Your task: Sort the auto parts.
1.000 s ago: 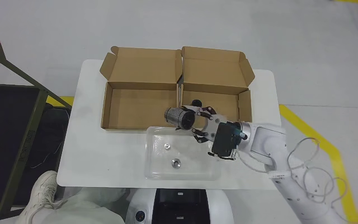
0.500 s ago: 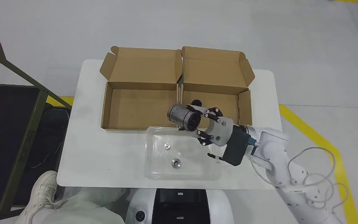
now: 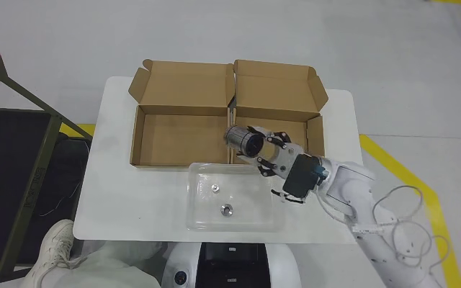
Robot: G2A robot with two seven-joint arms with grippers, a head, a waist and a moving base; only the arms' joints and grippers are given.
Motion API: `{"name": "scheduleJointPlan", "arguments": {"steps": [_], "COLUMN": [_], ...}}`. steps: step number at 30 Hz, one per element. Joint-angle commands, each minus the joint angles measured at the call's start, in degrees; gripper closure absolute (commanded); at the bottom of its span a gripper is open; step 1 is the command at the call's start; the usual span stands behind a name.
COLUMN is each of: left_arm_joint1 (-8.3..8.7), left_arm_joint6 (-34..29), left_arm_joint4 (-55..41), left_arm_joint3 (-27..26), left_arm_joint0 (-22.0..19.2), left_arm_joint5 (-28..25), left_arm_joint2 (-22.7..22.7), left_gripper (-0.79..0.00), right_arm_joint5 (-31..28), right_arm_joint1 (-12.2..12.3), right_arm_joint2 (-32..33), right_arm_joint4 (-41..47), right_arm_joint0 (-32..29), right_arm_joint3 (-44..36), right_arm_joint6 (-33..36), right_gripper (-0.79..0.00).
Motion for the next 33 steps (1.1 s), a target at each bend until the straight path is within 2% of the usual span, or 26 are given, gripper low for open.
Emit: {"name": "scheduleJointPlan", "arguments": {"steps": [1, 18, 27, 33], "left_arm_joint1": [0.0, 0.0, 0.0, 0.0], "left_arm_joint6": [0.0, 0.0, 0.0, 0.0], "left_arm_joint4": [0.0, 0.0, 0.0, 0.0], "left_arm_joint3": [0.0, 0.0, 0.0, 0.0], "left_arm_joint0": [0.0, 0.0, 0.0, 0.0], "left_arm_joint5": [0.0, 0.0, 0.0, 0.0], "left_arm_joint2": [0.0, 0.0, 0.0, 0.0], "left_gripper": [-0.785, -0.785, -0.785, -0.785], "right_arm_joint5": [0.3, 3.7, 10.9, 9.6], "right_arm_joint1": [-0.1, 0.0, 0.2, 0.2], "right_arm_joint2": [0.0, 4.1, 8.0, 9.5], "right_arm_joint4": [0.6, 8.3, 10.2, 14.4], "right_arm_joint0": [0.1, -0.4, -2.0, -1.1], "right_arm_joint3": [1.0, 8.4, 9.2, 11.4], "right_arm_joint6": [1.7, 16.0, 24.7, 29.9], "right_gripper": [0.0, 0.0, 0.0, 0.0]}}
